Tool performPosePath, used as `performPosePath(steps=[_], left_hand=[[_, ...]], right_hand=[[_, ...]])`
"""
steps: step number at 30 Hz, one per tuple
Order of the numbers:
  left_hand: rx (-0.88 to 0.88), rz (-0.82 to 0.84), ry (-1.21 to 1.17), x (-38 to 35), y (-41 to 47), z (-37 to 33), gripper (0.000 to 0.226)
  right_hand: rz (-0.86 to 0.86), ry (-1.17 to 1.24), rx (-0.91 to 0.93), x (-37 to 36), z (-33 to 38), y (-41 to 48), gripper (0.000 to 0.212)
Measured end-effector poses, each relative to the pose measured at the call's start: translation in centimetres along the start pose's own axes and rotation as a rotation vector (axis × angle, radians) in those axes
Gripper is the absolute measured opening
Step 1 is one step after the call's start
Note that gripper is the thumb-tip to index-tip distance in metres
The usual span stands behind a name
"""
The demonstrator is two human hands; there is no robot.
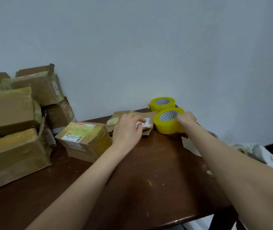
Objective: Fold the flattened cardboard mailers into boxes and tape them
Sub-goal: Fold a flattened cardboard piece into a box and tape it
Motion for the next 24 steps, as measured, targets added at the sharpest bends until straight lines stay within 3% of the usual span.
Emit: performPosePath(steps=[4,7,10,12,15,20,22,24], left_hand=[[0.094,-0.094,0.092,3.8,1.3,4.5,0.033],[0.285,-0.163,0.204,7.4,1.3,10.1,0.037],[0.492,-0.019,0.226,8.9,-0.2,14.8,0.047],[0.558,0.160,0.213,8.7,-1.6,15.9,0.058],[0.588,0.207,0.255,8.5,-3.1,16.6,0.072],[0.740,0.147,0.141,9.1,-3.9,17.9,0.078],[0.779,0.084,0.052,9.4,-4.1,18.0,0.073],[0.775,-0.091,-0.049,10.4,-4.3,17.6,0.065]], right_hand=[[-0.020,-0.244,0.056,-2.0,1.5,-0.8,0.047],[-0.070,-0.183,0.355,-3.3,4.8,-6.3,0.039],[0.133,-0.068,0.707,-6.9,8.3,-14.7,0.044],[0.314,-0.071,0.793,-11.0,9.3,-19.3,0.057],[0.434,-0.052,0.651,-16.1,8.7,-22.6,0.075],[0.482,0.241,0.371,-17.5,9.1,-22.4,0.073],[0.476,0.415,0.212,-16.9,9.6,-21.9,0.072],[0.486,0.561,0.132,-16.1,10.3,-21.4,0.063]])
Point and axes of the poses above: each hand's wrist, its own y-axis towards the middle knuckle, its own x-axis out of the back of the hand, z = x × y, the point moved 1 cm from there along y, towards the middle knuckle, and after that the axes turned 3 degrees about -x, right-handed, at the moved point
